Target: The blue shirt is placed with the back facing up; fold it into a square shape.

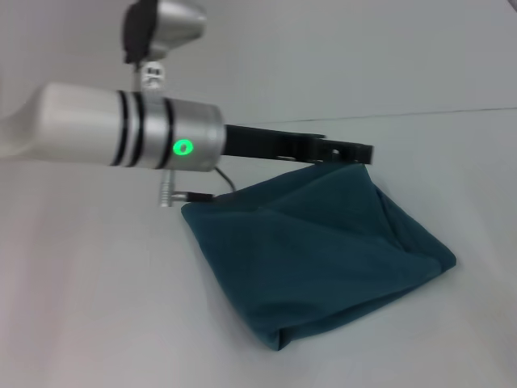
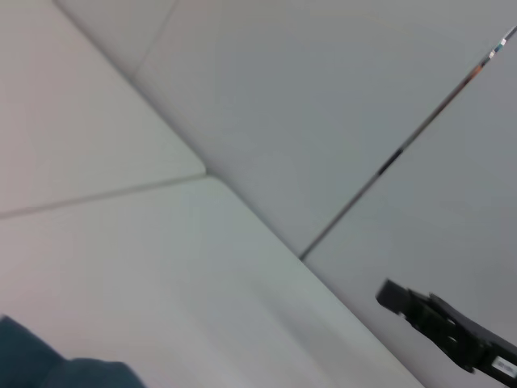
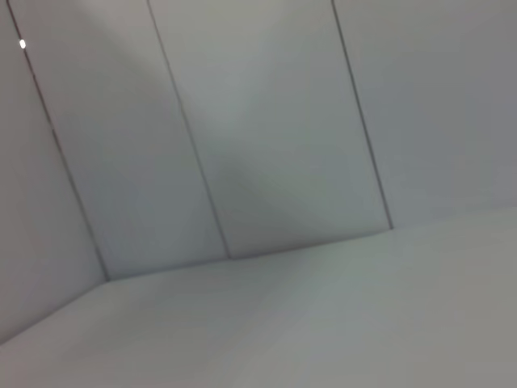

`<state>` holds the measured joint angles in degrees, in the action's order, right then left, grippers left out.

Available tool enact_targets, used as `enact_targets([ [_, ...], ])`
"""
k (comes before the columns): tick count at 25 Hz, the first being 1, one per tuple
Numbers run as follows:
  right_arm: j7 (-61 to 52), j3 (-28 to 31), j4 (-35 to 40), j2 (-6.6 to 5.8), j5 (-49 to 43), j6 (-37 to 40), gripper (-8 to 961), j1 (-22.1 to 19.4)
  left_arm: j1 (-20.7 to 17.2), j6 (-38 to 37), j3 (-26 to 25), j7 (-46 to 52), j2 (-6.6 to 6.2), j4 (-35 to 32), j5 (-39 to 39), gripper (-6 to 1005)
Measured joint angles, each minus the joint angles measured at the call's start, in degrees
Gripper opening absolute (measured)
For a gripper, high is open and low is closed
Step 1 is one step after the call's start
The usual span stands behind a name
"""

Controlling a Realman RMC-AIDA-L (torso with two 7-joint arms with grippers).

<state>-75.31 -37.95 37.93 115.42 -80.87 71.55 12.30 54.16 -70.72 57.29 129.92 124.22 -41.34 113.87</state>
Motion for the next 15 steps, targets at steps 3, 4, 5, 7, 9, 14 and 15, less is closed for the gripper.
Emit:
enact_targets([
  [3, -5.18, 0.17, 4.99, 0.02, -5.45, 1.75, -2, 0.17, -4.63, -1.49, -0.28, -2.54, -0.24, -4.05, -1.52, 688],
  [4, -7.12, 0.16, 7.16, 0.15, -7.24, 2.63, -2, 0.26, -7.67, -3.37, -1.03, -5.26, -0.28, -6.29, -2.24, 733],
  [5, -9.64, 0.16, 9.60, 0.31, -9.22, 3.68, -2, 0.47, -7.67, -3.37, -1.03, -5.26, -0.28, -6.29, -2.24, 779],
  [7, -15.08, 0.16, 14.91, 0.73, -12.73, 5.33, -2, 1.00, -10.86, -6.82, -3.94, -9.98, -0.29, -7.65, -2.57, 845],
  [9, -21.49, 0.17, 20.53, 1.03, -16.41, 7.29, -2, 1.89, -13.18, -10.53, -8.23, -13.89, -0.30, -7.83, -2.52, 886],
  [14, -36.03, 0.16, 31.35, 0.53, -26.12, 14.70, 190, 6.50, -18.61, -18.19, -19.90, -19.60, -1.06, -7.69, -1.91, 948],
  [15, -39.37, 0.15, 33.04, 0.25, -28.80, 16.40, 230, 8.10, -20.14, -19.66, -22.12, -20.36, -1.32, -7.87, -1.89, 948],
])
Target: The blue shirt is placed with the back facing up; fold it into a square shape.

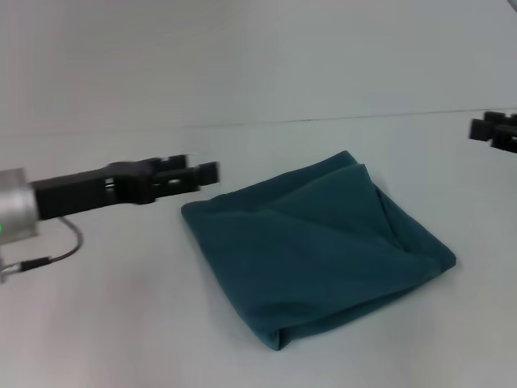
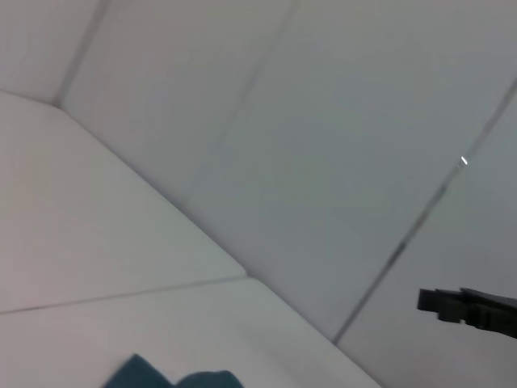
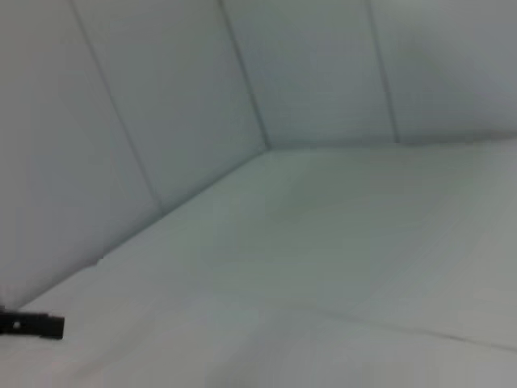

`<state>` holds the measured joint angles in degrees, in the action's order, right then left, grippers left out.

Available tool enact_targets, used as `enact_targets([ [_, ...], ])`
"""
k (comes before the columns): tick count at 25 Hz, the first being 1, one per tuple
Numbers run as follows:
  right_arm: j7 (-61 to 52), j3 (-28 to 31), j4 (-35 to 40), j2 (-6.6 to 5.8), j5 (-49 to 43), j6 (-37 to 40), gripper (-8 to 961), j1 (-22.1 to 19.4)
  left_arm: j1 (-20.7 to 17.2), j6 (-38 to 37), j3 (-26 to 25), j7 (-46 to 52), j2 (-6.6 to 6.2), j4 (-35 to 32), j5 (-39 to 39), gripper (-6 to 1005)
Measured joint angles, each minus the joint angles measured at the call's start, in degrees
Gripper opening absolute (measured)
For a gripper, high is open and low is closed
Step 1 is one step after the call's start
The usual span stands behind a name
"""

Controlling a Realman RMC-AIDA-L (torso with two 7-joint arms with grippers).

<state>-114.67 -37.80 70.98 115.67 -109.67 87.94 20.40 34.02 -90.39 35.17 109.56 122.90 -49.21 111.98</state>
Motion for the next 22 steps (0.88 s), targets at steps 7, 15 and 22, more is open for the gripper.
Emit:
enact_targets([
  [7, -16.44, -0.77, 4.91, -0.67, -24.63, 11.01, 527, 14.27, -4.04, -7.87, -6.10, -3.40, -0.89, -2.24, 3.16, 948],
  [15, -25.46, -8.91, 3.35, 1.63, -45.07, 12.53, 659, 25.29, -4.47, -14.63, -6.33, -7.65, -1.34, -4.57, 10.45, 949],
  [22, -31.79, -17.28, -0.67, 2.89, -47.79, 4.44, 708, 26.68, -5.01, -14.65, -6.08, -9.76, -1.02, -4.32, 12.78, 949],
])
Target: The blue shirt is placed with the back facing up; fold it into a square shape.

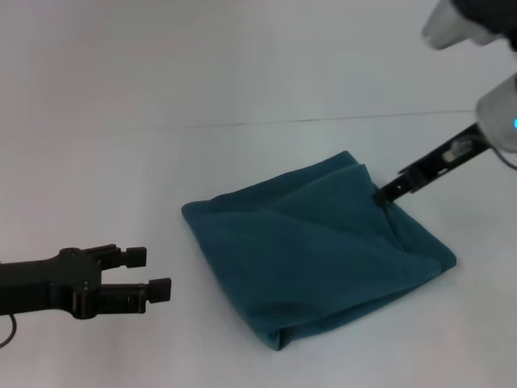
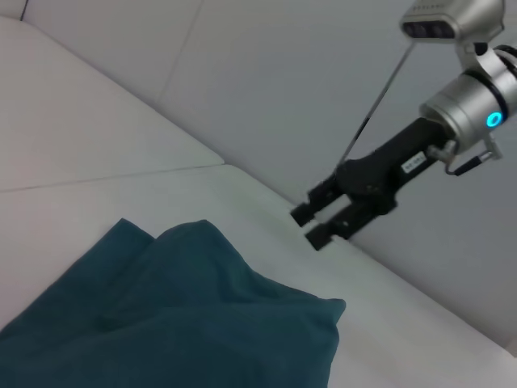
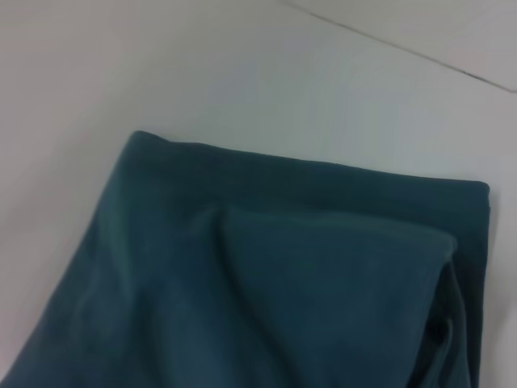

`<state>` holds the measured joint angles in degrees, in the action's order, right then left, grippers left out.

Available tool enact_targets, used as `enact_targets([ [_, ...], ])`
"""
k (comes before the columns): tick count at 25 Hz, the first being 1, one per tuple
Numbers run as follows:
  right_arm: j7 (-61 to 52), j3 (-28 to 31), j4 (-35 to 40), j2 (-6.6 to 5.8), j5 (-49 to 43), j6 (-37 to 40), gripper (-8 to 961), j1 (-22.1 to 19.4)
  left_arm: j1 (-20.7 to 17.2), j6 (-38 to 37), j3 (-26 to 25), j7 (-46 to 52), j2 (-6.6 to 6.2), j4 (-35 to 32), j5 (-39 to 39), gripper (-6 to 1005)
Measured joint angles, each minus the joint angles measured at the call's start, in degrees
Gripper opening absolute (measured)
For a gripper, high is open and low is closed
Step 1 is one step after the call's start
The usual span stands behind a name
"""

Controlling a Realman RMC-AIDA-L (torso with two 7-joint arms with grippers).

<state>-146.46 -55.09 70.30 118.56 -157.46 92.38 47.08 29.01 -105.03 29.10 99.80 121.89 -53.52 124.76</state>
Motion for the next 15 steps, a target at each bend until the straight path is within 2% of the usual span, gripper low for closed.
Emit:
enact_targets([
  [5, -3.42, -5.03, -5.11, 1.02, -0.92, -10.10, 706, 0.26, -0.25, -0.04, 0.09, -0.25, 0.10, -0.05, 0.05, 948],
  [11, -5.19, -6.20, -10.89, 1.15, -1.17, -18.65, 705, 0.47, -0.36, 0.03, 0.20, -0.86, 0.25, 0.01, 0.05, 948],
  [15, -5.24, -6.13, -13.63, 1.16, -1.19, -20.96, 703, 0.86, -0.36, 0.08, 0.26, -1.06, 0.29, 0.12, 0.05, 949],
])
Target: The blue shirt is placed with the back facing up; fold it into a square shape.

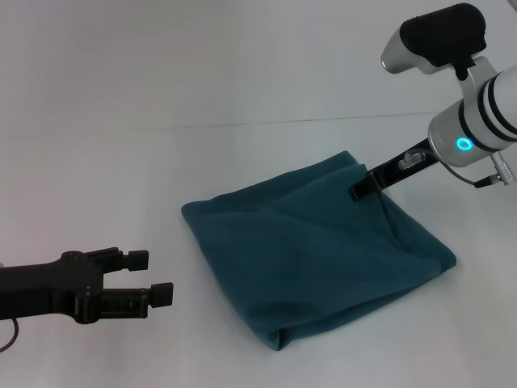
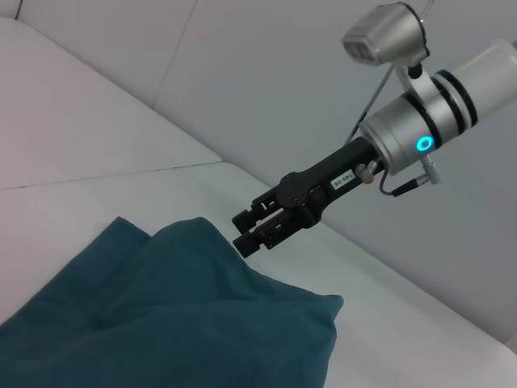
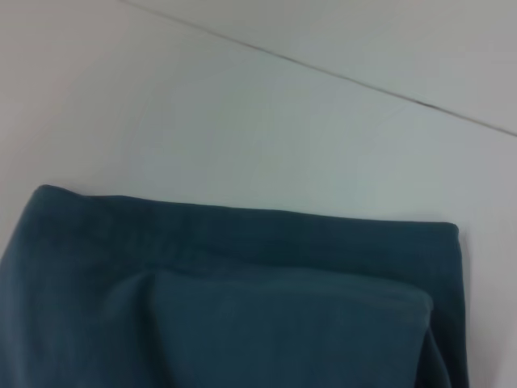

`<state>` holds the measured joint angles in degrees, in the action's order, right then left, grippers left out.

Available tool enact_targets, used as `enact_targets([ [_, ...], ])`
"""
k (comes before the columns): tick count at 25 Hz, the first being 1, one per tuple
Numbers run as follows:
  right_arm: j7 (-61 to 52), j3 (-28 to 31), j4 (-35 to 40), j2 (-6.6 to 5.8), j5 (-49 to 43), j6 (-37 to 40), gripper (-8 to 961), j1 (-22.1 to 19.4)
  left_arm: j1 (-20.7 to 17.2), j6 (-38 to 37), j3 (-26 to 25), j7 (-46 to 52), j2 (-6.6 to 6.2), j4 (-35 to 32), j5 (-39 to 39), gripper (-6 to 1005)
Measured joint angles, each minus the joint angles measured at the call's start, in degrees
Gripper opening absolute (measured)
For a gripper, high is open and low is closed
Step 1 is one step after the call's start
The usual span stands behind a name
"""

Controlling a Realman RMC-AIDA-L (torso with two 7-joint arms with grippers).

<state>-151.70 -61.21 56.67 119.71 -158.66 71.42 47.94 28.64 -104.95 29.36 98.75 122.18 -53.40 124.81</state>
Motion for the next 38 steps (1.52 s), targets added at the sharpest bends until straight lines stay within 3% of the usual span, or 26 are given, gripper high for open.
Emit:
enact_targets([
  [17, 0.20, -0.22, -6.30, -0.01, 0.30, -7.02, 698, 0.05, -0.08, 0.38, 0.00, -0.57, 0.18, 0.12, -0.01, 949],
  [22, 1.31, -0.21, -6.88, -0.01, 1.00, -7.76, 626, 0.11, -0.08, 0.37, -0.01, -0.57, 0.16, 0.14, -0.01, 948],
  [25, 1.47, -0.10, -7.01, -0.01, 1.25, -7.99, 383, 0.04, -0.08, 0.37, -0.04, -0.58, 0.16, 0.14, -0.01, 948],
  [30, 1.49, 0.10, -8.04, -0.07, 1.25, -8.76, 144, 0.07, -0.08, 0.36, -0.06, -0.58, 0.16, 0.14, -0.01, 948],
  [38, 1.50, 0.16, -8.80, -0.18, 1.25, -9.45, 44, 0.22, 0.07, 0.36, 0.00, -0.57, 0.16, 0.14, -0.08, 948],
])
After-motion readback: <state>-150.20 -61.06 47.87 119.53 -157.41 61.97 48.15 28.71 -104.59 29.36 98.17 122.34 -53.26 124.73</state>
